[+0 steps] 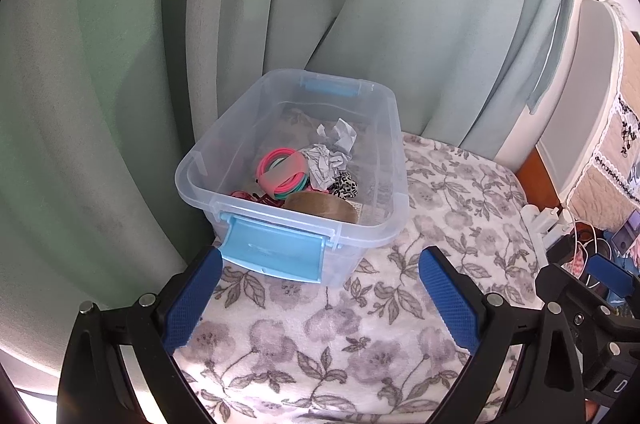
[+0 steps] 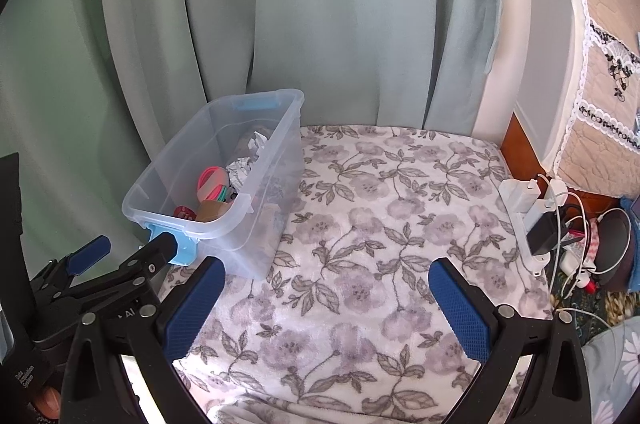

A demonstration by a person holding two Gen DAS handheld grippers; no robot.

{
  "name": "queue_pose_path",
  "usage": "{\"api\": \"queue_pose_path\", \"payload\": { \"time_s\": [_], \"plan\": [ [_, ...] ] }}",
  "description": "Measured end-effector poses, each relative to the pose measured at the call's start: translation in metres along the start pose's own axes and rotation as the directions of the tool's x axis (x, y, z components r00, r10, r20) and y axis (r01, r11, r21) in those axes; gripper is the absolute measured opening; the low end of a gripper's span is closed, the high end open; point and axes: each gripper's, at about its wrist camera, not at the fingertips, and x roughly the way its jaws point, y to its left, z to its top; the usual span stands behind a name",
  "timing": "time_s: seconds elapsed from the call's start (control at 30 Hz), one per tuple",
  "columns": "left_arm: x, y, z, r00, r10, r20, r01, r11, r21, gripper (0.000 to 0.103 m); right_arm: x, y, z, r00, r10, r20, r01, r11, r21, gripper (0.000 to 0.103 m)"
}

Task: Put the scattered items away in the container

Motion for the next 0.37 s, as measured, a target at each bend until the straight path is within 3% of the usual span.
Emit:
{"api": "queue_pose_path", "payload": {
  "time_s": [0.37],
  "plan": [
    [-0.0044, -0.0050, 0.0002, 0.999, 0.036, 0.023, -0.036, 0.999, 0.022, 0.099, -0.0025, -0.0006, -0.0009, 1.000, 0.002, 0.003, -0.002, 1.000, 0.003, 0.103]
  ]
}}
